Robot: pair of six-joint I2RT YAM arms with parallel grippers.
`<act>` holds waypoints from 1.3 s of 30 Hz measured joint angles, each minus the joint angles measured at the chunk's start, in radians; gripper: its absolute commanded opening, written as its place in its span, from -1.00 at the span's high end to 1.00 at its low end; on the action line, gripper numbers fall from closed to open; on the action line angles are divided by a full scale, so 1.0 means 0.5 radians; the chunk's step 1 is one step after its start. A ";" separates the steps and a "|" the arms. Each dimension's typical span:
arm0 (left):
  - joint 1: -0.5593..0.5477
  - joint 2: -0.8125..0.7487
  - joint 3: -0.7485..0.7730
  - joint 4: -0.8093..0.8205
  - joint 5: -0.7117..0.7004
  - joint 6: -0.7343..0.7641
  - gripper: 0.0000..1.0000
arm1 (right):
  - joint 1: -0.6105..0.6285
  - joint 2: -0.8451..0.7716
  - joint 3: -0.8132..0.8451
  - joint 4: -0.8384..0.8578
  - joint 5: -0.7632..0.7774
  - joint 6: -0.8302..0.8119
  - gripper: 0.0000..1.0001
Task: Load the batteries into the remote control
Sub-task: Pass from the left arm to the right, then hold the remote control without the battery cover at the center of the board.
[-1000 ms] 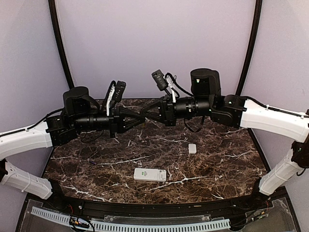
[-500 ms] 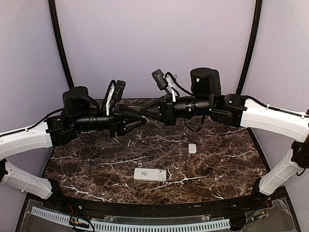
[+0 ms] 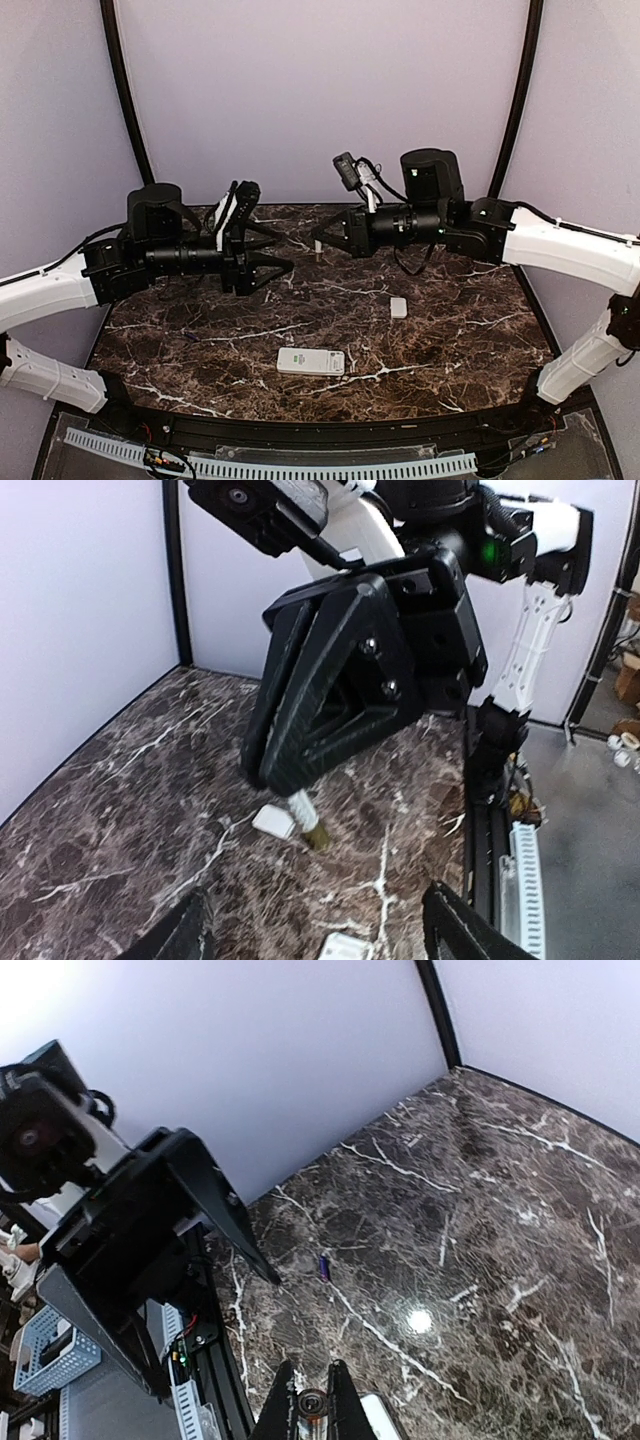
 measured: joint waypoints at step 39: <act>-0.054 0.999 -0.181 -0.703 -0.237 1.466 -0.95 | -0.032 -0.048 -1.007 0.395 0.337 0.536 1.00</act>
